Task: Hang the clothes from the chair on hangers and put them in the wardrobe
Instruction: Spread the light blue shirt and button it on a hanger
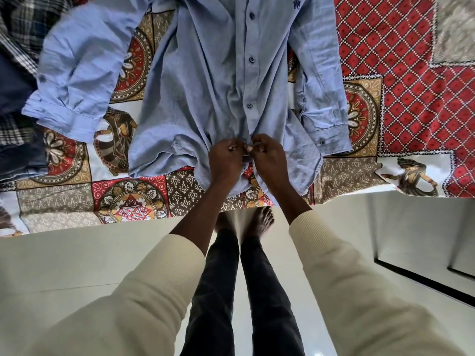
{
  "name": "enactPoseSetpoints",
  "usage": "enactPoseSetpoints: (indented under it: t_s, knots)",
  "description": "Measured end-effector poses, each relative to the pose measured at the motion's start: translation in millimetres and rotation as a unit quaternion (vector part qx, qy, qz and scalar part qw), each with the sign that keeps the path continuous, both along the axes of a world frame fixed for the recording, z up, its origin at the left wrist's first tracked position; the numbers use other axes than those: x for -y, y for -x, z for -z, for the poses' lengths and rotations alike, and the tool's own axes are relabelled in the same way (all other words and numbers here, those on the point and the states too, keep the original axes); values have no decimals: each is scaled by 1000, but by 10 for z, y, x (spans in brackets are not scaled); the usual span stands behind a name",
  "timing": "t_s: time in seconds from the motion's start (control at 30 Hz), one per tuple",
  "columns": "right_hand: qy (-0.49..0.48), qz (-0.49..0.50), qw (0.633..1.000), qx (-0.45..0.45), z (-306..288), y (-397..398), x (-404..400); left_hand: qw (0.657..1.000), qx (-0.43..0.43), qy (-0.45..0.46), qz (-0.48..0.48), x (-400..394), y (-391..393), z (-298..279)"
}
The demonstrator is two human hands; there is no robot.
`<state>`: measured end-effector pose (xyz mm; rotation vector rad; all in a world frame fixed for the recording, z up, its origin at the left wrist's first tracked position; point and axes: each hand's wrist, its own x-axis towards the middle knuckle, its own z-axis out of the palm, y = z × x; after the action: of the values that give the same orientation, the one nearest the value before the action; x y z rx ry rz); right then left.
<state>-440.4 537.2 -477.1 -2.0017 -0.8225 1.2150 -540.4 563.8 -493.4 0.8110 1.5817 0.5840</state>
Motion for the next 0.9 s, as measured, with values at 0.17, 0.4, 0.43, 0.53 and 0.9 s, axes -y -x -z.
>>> enactPoseSetpoints:
  t_s: [0.17, 0.4, 0.43, 0.53, 0.9]
  knots:
    - [9, 119, 976, -184, 29, 18, -11, 995, 68, 31, -64, -17, 36, -103]
    - [24, 113, 985, -128, 64, 78, 1, 996, 64, 28, -56, 31, 63, -38]
    - [27, 110, 985, -129, 91, 84, 6, 996, 69, 27, -58, 39, 51, -46]
    - [29, 121, 983, -133, 97, 81, 8, 995, 60, 29, -69, 55, 23, -23]
    - [21, 187, 950, -250, -19, -2, -1, 994, 23, 52, -92, 19, -46, 79]
